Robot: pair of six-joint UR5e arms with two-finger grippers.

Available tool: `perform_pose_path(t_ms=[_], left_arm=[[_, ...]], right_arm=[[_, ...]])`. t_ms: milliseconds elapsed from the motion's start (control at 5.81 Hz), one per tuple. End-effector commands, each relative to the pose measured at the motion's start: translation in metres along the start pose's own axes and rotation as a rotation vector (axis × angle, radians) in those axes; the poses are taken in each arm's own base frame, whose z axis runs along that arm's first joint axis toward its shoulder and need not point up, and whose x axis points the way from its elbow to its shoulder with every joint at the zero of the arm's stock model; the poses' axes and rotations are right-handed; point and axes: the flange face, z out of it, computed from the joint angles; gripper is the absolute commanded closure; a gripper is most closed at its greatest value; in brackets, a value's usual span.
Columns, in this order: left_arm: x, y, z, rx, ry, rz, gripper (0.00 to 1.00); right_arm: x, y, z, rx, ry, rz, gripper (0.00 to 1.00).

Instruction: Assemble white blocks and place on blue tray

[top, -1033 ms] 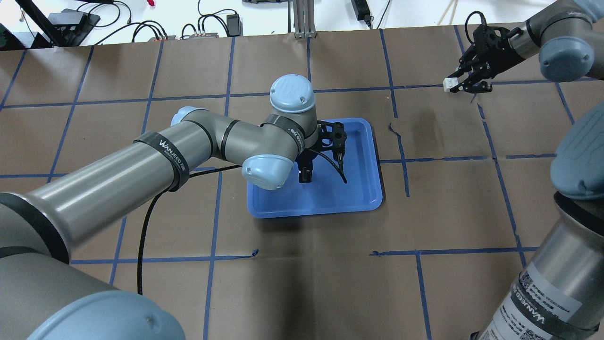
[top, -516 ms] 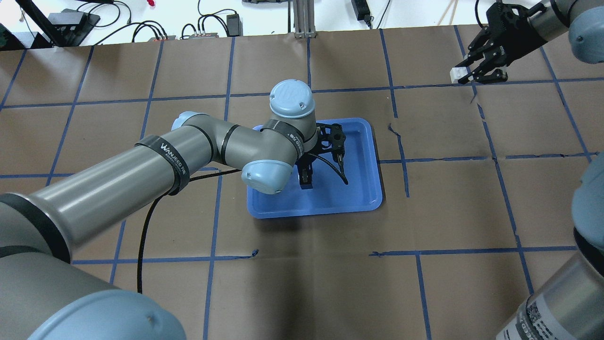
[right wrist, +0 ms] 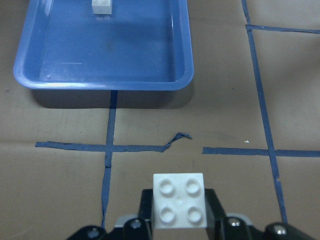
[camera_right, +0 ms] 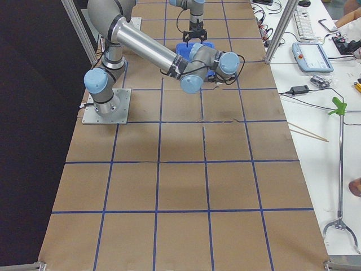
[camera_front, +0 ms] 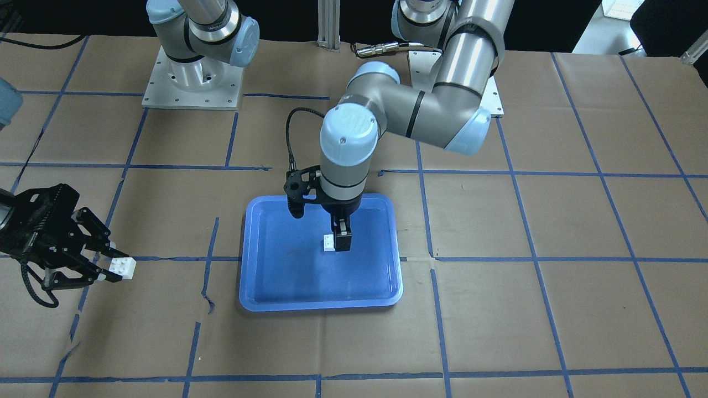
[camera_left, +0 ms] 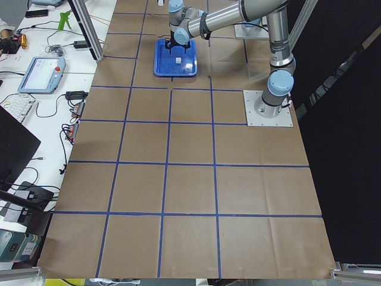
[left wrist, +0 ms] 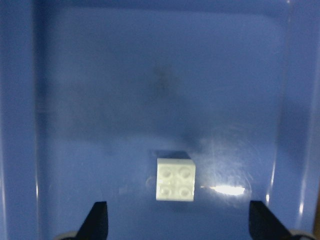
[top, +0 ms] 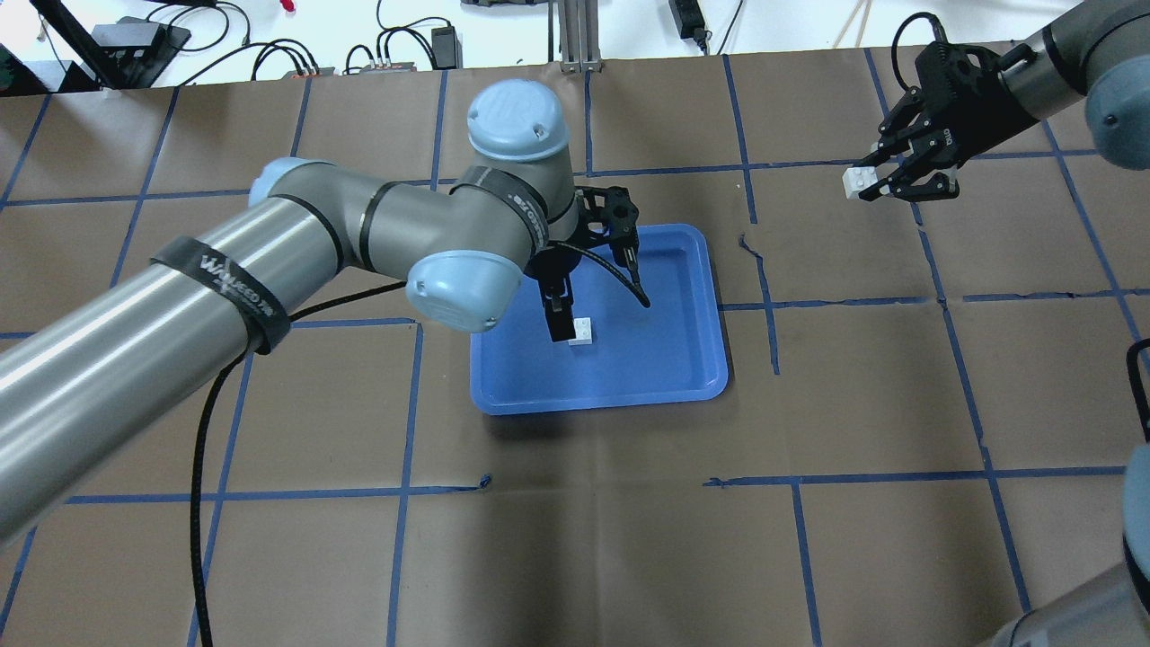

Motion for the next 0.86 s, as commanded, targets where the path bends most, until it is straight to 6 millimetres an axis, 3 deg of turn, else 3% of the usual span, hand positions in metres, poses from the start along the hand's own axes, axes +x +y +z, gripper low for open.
perform_pose_path(t_ms=[0,172,344,689], left_arm=[[0.013,0.072,-0.105,-0.024,0.079,-0.153,0.01],[0.032,0.089,-0.149,-0.022,0.080,-0.175,0.01],[0.049,0.113,-0.171,-0.013,0.077,-0.228,0.01],[0.038,0.160,-0.213,0.021,-0.013,-0.651,0.01]], right_arm=[[-0.010,-0.047,0.041,0.021,-0.062,-0.037,0.73],[-0.008,-0.083,0.062,0.010,-0.061,-0.038,0.73],[-0.016,-0.124,0.096,-0.005,-0.043,-0.037,0.73],[-0.050,-0.182,0.166,-0.006,0.025,-0.009,0.72]])
